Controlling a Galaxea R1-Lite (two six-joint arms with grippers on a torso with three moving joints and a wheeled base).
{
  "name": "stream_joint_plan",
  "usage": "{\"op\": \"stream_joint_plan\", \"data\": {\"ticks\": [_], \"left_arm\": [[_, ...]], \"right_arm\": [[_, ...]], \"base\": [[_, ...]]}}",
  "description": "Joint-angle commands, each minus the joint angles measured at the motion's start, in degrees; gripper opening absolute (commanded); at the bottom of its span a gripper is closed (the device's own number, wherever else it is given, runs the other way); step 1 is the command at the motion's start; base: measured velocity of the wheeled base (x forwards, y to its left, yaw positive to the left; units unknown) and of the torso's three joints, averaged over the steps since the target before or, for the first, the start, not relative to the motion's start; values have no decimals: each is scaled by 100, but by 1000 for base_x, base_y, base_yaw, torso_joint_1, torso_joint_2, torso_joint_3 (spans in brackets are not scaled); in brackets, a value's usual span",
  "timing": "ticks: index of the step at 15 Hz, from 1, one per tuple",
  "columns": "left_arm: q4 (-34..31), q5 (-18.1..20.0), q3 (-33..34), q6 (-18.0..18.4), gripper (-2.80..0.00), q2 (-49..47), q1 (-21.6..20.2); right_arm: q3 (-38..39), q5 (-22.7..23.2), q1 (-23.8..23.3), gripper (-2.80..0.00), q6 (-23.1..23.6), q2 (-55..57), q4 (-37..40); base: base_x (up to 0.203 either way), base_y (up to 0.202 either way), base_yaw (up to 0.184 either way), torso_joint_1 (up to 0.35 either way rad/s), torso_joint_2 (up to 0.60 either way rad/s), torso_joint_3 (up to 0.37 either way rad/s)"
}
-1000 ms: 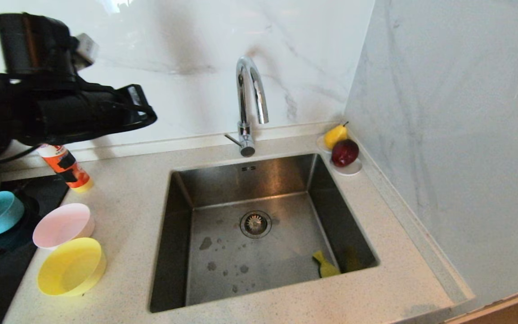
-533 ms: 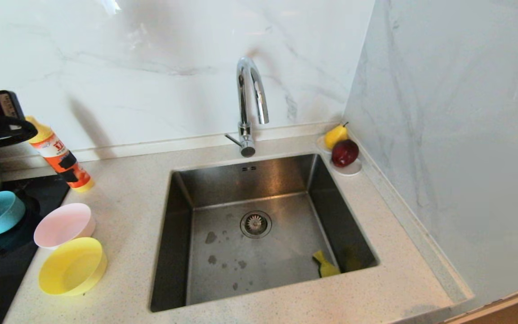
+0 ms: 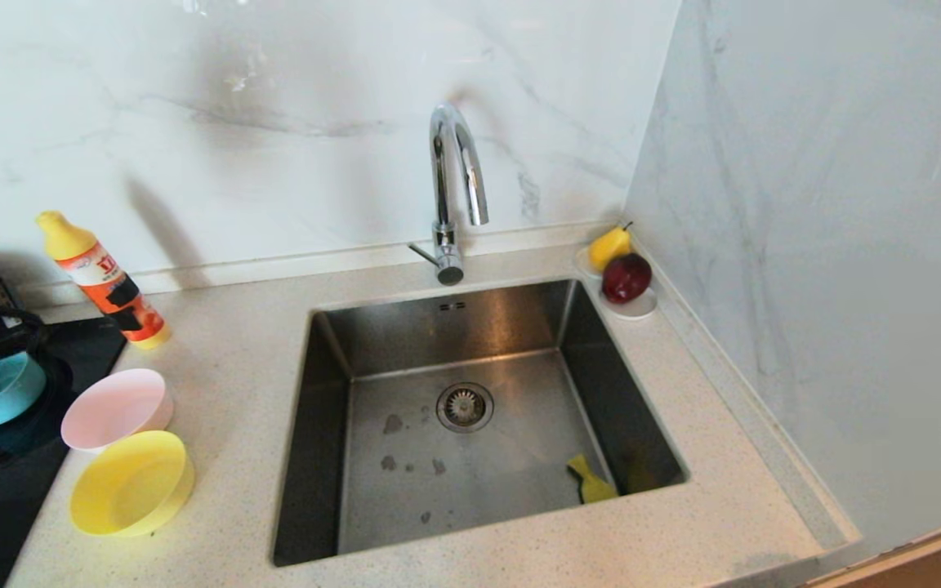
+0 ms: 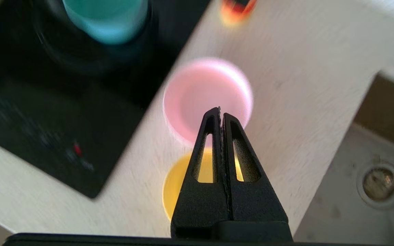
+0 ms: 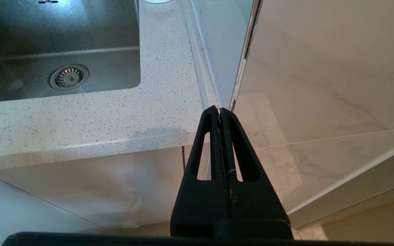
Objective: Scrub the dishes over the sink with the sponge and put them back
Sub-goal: Place the bowl on the bowl
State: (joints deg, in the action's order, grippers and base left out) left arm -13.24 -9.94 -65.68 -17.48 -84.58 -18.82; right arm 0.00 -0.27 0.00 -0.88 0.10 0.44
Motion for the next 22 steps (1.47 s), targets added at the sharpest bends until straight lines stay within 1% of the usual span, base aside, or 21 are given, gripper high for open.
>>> {"op": "stream_joint_plan", "data": {"ticks": [1, 2, 3, 6, 9, 11, 14, 16, 19, 22], "left_arm": [[-70, 281, 49, -57, -280, -396, -325], [-73, 309, 54, -77, -280, -501, -433], [-73, 324, 49, -108, 0, -635, -526], [-33, 583, 104, -395, 0, -975, -771], [-12, 872, 143, -478, 0, -1406, -1106], [-6, 1205, 244, -561, 0, -1545, -1269], [10, 1606, 398, -656, 0, -1761, -1352], [30, 1866, 416, -790, 0, -1836, -1371], [93, 2083, 389, -879, 0, -1966, -1449], [227, 2102, 389, -910, 0, -2077, -1531]], "right_arm": [[0, 1, 0, -280, 0, 8, 0], [0, 1, 0, -280, 0, 8, 0], [0, 1, 0, -280, 0, 8, 0], [0, 1, 0, -280, 0, 5, 0], [0, 1, 0, -280, 0, 8, 0], [0, 1, 0, -280, 0, 8, 0], [0, 1, 0, -280, 0, 8, 0], [0, 1, 0, -280, 0, 8, 0], [0, 1, 0, -280, 0, 8, 0], [0, 1, 0, -280, 0, 8, 0]], "base": [[0, 0, 0, 0, 0, 0], [0, 0, 0, 0, 0, 0], [0, 0, 0, 0, 0, 0], [0, 0, 0, 0, 0, 0], [0, 0, 0, 0, 0, 0], [0, 0, 0, 0, 0, 0], [0, 0, 0, 0, 0, 0], [0, 0, 0, 0, 0, 0], [0, 0, 0, 0, 0, 0], [0, 0, 0, 0, 0, 0]]}}
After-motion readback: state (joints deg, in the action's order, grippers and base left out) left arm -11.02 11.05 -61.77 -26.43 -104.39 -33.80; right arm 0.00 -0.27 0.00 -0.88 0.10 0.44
